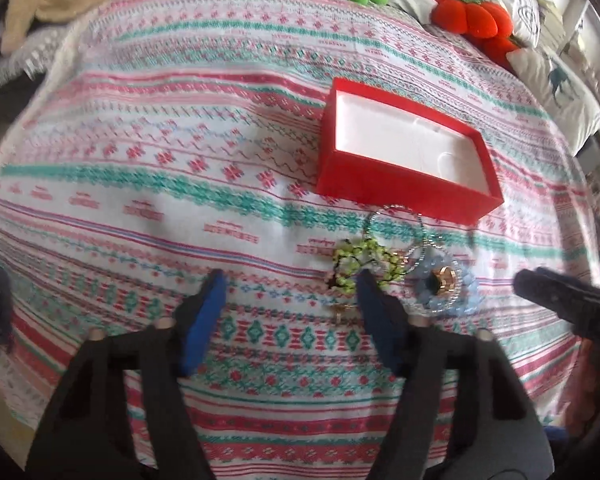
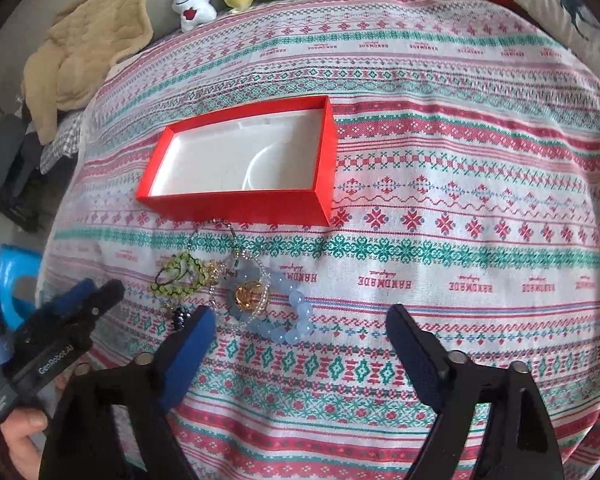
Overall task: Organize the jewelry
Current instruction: 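Grasp the green beaded bracelet with the left tool while the right tool grasps the white pearl bracelet, then carry both bracelets into the red box and open both tools, then move both open tools back over the remaining jewelry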
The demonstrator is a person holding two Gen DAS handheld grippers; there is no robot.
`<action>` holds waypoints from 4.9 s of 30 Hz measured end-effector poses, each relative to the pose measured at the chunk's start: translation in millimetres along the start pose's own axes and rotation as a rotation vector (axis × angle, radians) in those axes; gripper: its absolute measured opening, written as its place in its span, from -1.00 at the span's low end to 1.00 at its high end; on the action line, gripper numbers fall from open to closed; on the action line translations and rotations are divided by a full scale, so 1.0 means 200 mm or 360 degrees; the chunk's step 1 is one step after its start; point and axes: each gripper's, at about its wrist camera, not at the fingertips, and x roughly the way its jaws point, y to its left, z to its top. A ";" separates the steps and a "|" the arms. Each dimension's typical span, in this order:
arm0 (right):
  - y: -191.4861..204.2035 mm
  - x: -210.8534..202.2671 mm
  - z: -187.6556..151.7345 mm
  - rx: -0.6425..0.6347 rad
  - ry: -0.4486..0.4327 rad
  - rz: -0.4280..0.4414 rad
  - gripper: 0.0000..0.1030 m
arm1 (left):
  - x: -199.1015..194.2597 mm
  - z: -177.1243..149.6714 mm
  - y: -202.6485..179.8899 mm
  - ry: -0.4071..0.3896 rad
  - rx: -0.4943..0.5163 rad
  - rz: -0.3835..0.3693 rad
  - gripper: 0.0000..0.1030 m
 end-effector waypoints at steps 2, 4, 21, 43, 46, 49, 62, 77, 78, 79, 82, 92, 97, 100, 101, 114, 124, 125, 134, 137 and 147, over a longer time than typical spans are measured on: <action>-0.03 0.04 0.00 0.0106 0.0093 0.0078 0.30 | 0.05 -0.01 0.00 0.0093 -0.0037 -0.0058 -0.13; -0.02 0.07 0.00 0.0098 0.0115 0.0084 0.28 | 0.10 -0.01 -0.03 0.0191 -0.0069 -0.0147 -0.18; 0.03 0.18 0.01 0.0064 0.0208 0.0126 -0.08 | 0.28 0.10 -0.08 0.0211 -0.0113 -0.0251 -0.37; -0.02 0.22 0.01 0.0164 0.0235 0.0192 -0.29 | -0.02 0.14 -0.06 0.0028 -0.0094 -0.0465 -0.93; 0.00 0.23 0.03 0.0161 0.0227 0.0222 -0.52 | -0.08 0.16 -0.09 -0.0045 -0.0031 -0.0457 -0.93; 0.01 0.25 0.05 0.0176 0.0232 0.0226 -0.57 | -0.08 0.16 -0.08 -0.0046 -0.0028 -0.0476 -0.93; 0.06 0.36 0.04 0.0179 0.0292 0.0147 -0.84 | -0.08 0.11 -0.02 -0.0039 -0.0049 -0.0453 -0.93; 0.20 0.07 0.12 0.0062 0.0149 0.0376 -0.92 | -0.21 0.15 -0.02 -0.0088 -0.0053 -0.0521 -0.93; 0.21 0.05 0.13 0.0057 0.0131 0.0381 -0.92 | -0.21 0.16 -0.03 -0.0093 -0.0050 -0.0527 -0.93; 0.21 0.04 0.14 0.0053 0.0115 0.0389 -0.92 | -0.22 0.18 -0.04 -0.0098 -0.0047 -0.0538 -0.93; 0.20 0.00 0.18 0.0039 0.0061 0.0397 -0.92 | -0.25 0.23 -0.09 -0.0118 -0.0035 -0.0560 -0.93; 0.15 -0.11 0.33 0.0000 -0.0138 0.0358 -0.92 | -0.19 0.47 -0.23 -0.0208 -0.0014 -0.0535 -0.93; 0.14 -0.06 0.43 -0.0035 -0.0212 0.0245 -0.92 | -0.07 0.53 -0.25 -0.0219 -0.0067 -0.0610 -0.93; 0.13 0.02 0.46 -0.0045 -0.0191 0.0196 -0.92 | 0.02 0.54 -0.23 -0.0188 -0.0093 -0.0637 -0.93; 0.13 0.05 0.47 -0.0051 -0.0185 0.0176 -0.92 | 0.05 0.53 -0.23 -0.0175 -0.0094 -0.0634 -0.93; 0.26 0.17 0.45 -0.0197 -0.0151 0.0049 -0.52 | 0.14 0.54 -0.19 -0.0168 -0.0007 -0.0466 -0.86; 0.19 -0.01 0.42 -0.0139 -0.0247 0.0031 -0.05 | -0.02 0.47 -0.15 -0.0205 0.0066 -0.0419 -0.48; 0.19 -0.03 0.40 -0.0150 -0.0248 0.0030 -0.03 | -0.03 0.46 -0.15 -0.0201 0.0062 -0.0409 -0.46; 0.17 -0.05 0.28 -0.0184 -0.0127 0.0044 0.17 | -0.13 0.33 -0.12 -0.0211 0.0032 -0.0292 0.29; 0.16 -0.08 0.26 -0.0203 -0.0128 0.0043 0.26 | -0.12 0.30 -0.12 -0.0180 0.0038 -0.0272 0.42; 0.17 -0.15 0.10 -0.0335 -0.0109 0.0023 0.61 | -0.11 0.16 -0.09 -0.0224 0.0112 -0.0171 0.60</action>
